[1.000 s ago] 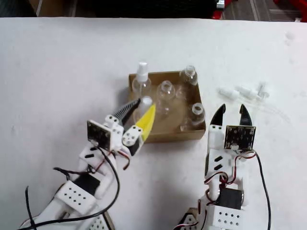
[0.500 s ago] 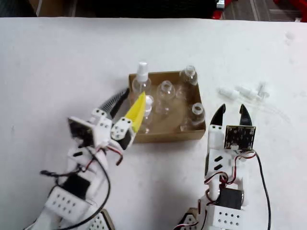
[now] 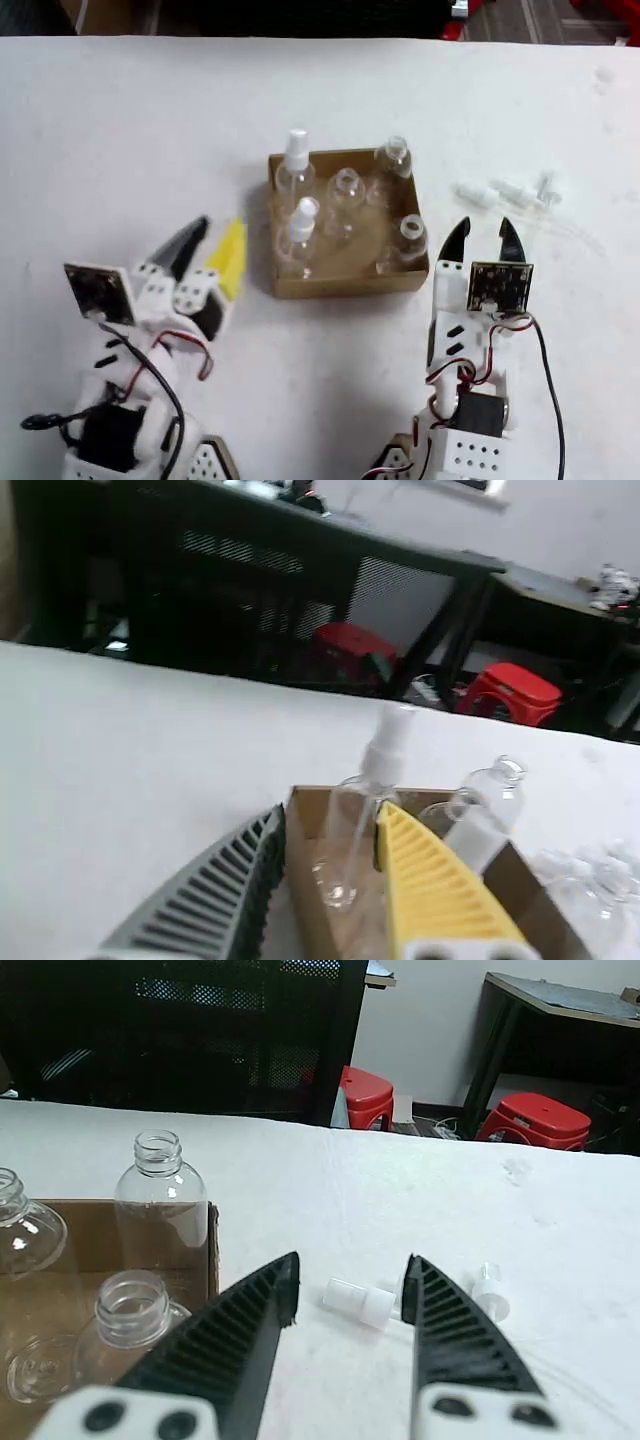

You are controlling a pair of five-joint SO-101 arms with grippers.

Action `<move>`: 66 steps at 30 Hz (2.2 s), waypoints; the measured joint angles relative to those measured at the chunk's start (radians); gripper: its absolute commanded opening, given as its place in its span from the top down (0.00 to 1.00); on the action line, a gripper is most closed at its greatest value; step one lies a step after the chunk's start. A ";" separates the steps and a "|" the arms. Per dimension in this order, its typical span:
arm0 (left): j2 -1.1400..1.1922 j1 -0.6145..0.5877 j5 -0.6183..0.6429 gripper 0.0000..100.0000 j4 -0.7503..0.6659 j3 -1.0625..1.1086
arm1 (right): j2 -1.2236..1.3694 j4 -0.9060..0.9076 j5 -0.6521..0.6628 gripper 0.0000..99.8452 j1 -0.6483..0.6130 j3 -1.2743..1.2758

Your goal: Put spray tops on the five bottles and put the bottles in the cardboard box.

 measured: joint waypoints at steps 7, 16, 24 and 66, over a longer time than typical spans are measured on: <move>-0.003 -0.183 -0.008 0.86 0.087 0.051 | 0.000 0.000 0.000 0.85 0.000 0.000; 0.000 -0.198 -0.186 0.86 -0.051 0.256 | 0.000 0.000 0.000 0.85 0.000 0.000; 0.000 -0.270 -0.195 0.86 -0.074 0.261 | 0.000 0.000 0.000 0.85 0.000 0.000; 0.000 -0.381 -0.810 0.86 0.305 0.334 | 0.000 0.000 0.000 0.85 -0.017 0.000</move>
